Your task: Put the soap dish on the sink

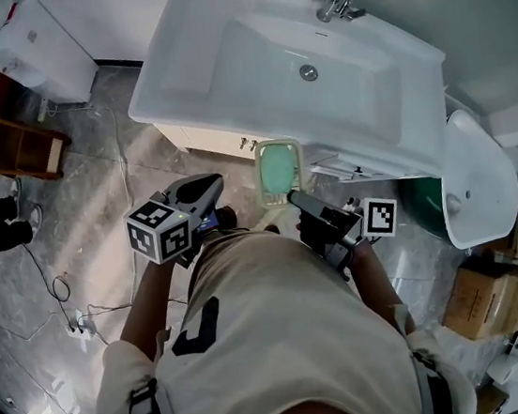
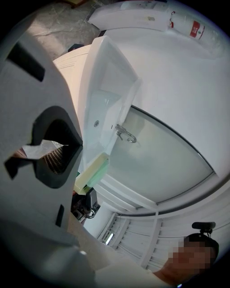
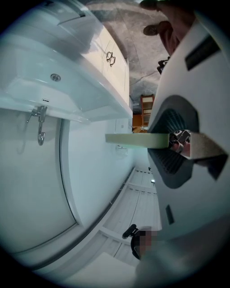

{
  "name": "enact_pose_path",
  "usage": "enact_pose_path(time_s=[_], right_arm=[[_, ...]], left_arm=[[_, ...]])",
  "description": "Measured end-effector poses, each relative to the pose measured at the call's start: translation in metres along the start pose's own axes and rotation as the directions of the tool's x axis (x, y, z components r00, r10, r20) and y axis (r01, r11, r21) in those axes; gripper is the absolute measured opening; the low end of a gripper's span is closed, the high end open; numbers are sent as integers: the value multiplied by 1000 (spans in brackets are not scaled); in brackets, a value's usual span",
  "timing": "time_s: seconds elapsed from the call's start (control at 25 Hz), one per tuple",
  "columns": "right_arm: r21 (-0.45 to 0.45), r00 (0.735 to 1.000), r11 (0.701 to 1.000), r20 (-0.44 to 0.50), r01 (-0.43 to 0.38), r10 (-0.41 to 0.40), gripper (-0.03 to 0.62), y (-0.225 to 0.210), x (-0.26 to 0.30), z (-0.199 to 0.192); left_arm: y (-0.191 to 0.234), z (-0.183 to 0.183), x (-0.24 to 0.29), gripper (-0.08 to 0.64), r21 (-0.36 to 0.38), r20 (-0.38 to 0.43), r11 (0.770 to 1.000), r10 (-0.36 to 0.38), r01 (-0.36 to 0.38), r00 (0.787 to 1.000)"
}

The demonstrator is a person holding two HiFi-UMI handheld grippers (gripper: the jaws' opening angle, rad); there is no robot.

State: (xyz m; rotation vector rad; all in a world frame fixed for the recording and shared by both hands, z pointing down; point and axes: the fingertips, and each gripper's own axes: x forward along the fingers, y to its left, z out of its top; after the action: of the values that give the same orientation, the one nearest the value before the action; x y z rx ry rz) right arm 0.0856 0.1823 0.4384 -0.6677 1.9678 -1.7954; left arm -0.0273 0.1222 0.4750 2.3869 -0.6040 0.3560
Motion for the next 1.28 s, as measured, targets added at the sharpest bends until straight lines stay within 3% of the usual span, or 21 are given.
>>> enact_pose_path(time_s=[0.32, 1.0, 1.28], right_arm=[[85, 997, 994, 37, -67, 64, 89, 1, 31, -1], [113, 999, 992, 11, -51, 50, 90, -4, 70, -11], [117, 997, 991, -21, -72, 75, 91, -8, 70, 11]], left_arm=[[27, 5, -14, 20, -20, 10, 1000, -16, 16, 1000], [50, -1, -29, 20, -66, 9, 998, -22, 23, 1000], [48, 8, -15, 20, -76, 18, 997, 12, -11, 1000]])
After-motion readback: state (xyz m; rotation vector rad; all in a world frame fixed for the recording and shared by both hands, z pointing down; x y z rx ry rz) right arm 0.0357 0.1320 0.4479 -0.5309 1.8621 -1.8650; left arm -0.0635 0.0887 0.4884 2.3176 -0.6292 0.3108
